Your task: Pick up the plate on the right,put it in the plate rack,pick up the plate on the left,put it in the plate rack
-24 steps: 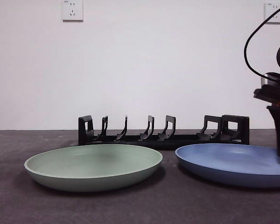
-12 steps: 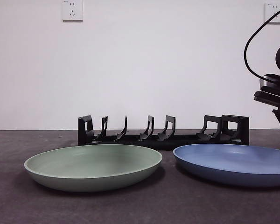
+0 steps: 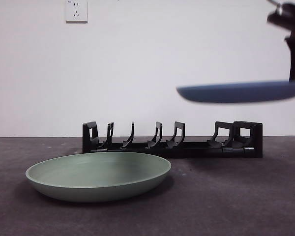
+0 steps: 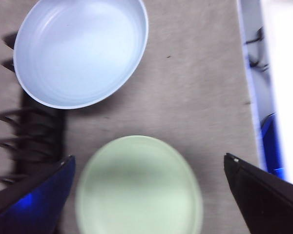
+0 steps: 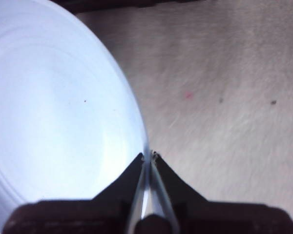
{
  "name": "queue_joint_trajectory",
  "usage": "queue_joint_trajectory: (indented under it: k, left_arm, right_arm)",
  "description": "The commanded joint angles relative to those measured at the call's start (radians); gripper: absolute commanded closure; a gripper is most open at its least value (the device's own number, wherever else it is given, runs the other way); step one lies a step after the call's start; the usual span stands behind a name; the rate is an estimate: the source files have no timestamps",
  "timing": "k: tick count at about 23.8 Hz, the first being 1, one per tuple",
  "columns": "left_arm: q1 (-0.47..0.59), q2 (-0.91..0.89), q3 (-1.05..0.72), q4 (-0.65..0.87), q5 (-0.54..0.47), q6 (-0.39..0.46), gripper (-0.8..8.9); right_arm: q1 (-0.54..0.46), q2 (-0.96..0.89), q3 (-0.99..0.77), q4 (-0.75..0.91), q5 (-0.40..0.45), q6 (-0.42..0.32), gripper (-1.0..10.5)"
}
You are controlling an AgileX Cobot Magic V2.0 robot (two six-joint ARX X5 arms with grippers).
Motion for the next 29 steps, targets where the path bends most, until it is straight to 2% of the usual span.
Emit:
queue_joint_trajectory:
  k: [1, 5, 10, 13, 17, 23, 25, 29]
  left_arm:
    - [-0.034, 0.009, 0.001, 0.064, -0.067, 0.142, 1.85]
    - [-0.086, 0.026, 0.001, 0.145, -0.098, 0.247, 1.89]
    - [-0.121, 0.066, 0.001, 0.144, -0.107, 0.263, 2.1]
    - [-0.138, 0.08, 0.001, 0.144, -0.13, 0.263, 3.22]
    - [-0.15, 0.086, 0.001, 0.144, -0.148, 0.262, 4.0]
    - [-0.151, 0.086, 0.001, 0.121, -0.147, 0.261, 6.41]
    - [-0.151, 0.086, 0.001, 0.109, -0.146, 0.261, 6.71]
    - [-0.151, 0.086, 0.001, 0.1, -0.146, 0.261, 6.71]
  right_arm:
    - [0.004, -0.013, 0.052, -0.083, -0.055, -0.023, 9.6]
    - [0.067, -0.053, 0.097, -0.142, -0.079, -0.018, 9.6]
    - [0.149, -0.059, 0.125, -0.153, -0.079, 0.023, 9.6]
    - [0.192, -0.059, 0.138, -0.154, -0.079, 0.034, 9.6]
    - [0.225, -0.059, 0.141, -0.148, -0.078, 0.051, 9.6]
    - [0.236, -0.059, 0.141, -0.146, -0.078, 0.06, 9.6]
    - [0.236, -0.059, 0.141, -0.146, -0.078, 0.06, 9.6]
    - [0.236, -0.059, 0.141, -0.144, -0.078, 0.06, 9.6]
